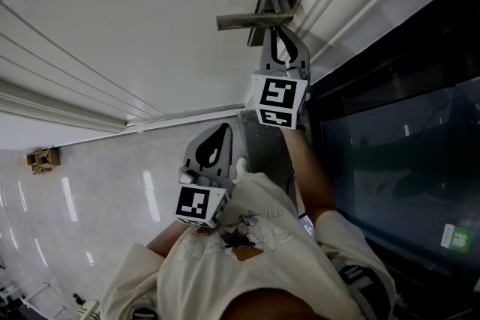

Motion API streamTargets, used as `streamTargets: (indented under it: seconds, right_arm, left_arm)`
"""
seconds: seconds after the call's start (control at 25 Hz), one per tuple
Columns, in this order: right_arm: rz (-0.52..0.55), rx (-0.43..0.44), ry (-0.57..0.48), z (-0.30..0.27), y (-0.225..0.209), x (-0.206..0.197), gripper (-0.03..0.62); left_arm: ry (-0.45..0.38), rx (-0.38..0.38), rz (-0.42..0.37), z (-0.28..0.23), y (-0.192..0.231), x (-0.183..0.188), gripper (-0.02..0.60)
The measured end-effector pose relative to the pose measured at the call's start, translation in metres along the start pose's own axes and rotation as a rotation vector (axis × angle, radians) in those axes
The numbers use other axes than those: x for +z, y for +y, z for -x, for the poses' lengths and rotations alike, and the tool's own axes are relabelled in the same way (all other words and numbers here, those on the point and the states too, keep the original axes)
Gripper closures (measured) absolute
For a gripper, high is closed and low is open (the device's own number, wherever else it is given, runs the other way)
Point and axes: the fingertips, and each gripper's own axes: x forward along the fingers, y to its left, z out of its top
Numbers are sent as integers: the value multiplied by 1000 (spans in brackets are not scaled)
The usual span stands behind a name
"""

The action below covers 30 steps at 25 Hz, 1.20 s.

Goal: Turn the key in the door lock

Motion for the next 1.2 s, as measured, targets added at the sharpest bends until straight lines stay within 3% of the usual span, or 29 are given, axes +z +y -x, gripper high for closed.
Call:
streamTargets:
  seconds: [0.16, 0.56, 0.84, 1.2]
  right_arm:
    - [-53, -2, -13, 0, -1, 0, 576]
    - [-342, 37, -60, 1, -6, -3, 577]
    - [-678, 117, -87, 0, -11, -7, 574]
    - [-957, 186, -75, 0, -14, -10, 571]
  left_arm:
    - [1, 11, -3, 3, 4, -2, 575]
    - [15, 5, -12, 6, 2, -2, 575]
    - [16, -8, -11, 8, -2, -3, 575]
    - [17, -5, -11, 11, -6, 0, 575]
